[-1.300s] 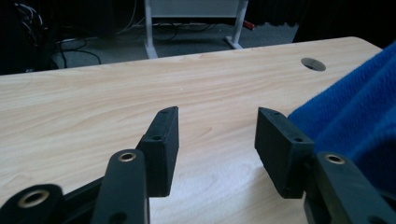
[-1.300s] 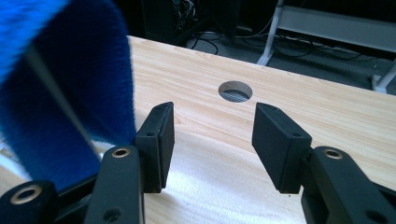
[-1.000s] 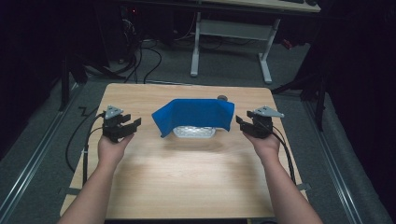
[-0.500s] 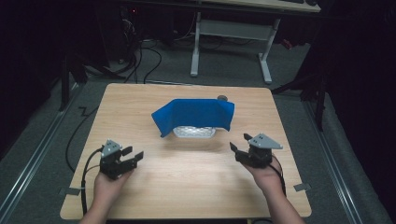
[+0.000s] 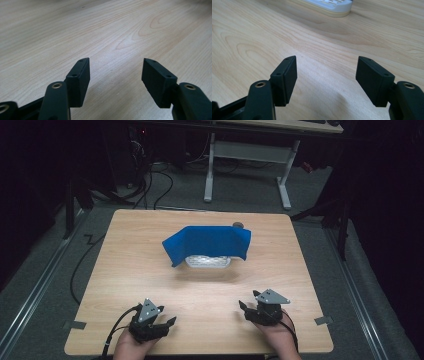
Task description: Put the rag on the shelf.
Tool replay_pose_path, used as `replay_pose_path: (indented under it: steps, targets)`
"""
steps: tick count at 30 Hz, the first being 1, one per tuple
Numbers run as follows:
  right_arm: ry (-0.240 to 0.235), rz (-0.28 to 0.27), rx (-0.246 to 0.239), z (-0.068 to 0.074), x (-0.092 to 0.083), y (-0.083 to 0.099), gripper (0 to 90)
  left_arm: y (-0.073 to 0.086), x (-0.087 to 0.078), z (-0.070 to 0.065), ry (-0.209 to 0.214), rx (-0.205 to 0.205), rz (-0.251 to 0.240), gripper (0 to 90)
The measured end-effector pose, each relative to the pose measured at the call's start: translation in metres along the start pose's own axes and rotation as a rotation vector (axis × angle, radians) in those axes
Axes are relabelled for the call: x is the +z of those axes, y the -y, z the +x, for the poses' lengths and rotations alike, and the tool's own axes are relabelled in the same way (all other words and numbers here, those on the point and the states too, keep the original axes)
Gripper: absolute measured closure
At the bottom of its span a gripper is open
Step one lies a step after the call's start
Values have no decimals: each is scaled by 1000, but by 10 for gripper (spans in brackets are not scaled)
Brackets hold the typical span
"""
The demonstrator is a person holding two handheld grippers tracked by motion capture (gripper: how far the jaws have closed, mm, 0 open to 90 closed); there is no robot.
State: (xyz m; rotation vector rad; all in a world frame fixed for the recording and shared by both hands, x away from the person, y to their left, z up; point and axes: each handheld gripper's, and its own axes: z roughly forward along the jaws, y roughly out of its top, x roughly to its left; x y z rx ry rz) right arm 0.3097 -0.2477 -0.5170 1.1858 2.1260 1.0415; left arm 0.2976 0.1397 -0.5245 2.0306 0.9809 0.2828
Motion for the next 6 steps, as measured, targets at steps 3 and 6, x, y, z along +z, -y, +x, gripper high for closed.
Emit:
replay_pose_path:
  steps: [3,6]
  targets:
    - [0,-26,-6,0,1,-3,328,1,-3,7,1,-34,-7,403]
    - [-6,-28,6,-2,0,-1,320,1,-4,13,-18,-54,-11,394]
